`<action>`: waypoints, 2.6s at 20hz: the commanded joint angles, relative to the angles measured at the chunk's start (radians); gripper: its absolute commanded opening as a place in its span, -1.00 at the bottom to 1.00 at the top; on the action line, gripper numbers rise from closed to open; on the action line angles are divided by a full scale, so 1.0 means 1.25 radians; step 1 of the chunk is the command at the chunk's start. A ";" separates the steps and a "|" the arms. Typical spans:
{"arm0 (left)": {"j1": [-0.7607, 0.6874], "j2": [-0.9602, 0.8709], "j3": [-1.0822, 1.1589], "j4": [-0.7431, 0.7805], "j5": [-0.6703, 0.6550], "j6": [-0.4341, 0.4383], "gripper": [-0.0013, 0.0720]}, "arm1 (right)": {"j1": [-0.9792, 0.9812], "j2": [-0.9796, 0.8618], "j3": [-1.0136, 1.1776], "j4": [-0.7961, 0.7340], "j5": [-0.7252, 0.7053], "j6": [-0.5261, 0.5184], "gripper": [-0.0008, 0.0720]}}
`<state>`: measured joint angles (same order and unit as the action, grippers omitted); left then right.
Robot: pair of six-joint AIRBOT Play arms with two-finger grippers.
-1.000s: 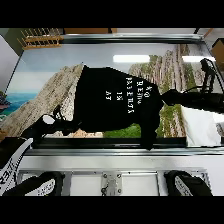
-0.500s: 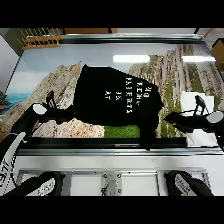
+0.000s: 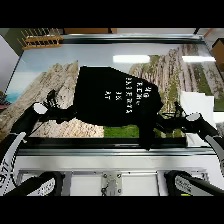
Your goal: Fold the clothes and pants, and hang the long-sleeved shirts on hangers.
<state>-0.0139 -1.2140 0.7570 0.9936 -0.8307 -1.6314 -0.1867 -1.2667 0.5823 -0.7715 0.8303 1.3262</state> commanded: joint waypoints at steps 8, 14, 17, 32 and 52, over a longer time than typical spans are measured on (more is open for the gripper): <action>0.079 0.027 0.007 0.008 -0.031 0.002 -0.95 | -0.043 0.049 0.087 -0.078 0.021 -0.059 -0.93; 0.242 0.190 0.184 -0.002 -0.139 0.037 -0.95 | -0.184 0.165 0.377 -0.134 0.275 -0.056 -0.94; 0.264 0.292 0.328 -0.001 -0.152 0.037 -0.95 | -0.185 0.231 0.549 -0.117 0.287 -0.056 -0.94; 0.274 0.572 0.742 0.008 -0.136 -0.004 -0.95 | -0.185 0.570 0.784 -0.214 0.113 0.078 -0.94; 0.192 -0.435 0.675 -0.060 -0.125 0.024 -0.95 | 0.065 -0.424 0.958 -0.338 0.182 0.179 -0.94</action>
<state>0.2588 -1.6112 1.5070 0.9272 -1.0290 -1.6112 -0.1173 -1.6878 1.7016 -1.1885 1.1648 1.5467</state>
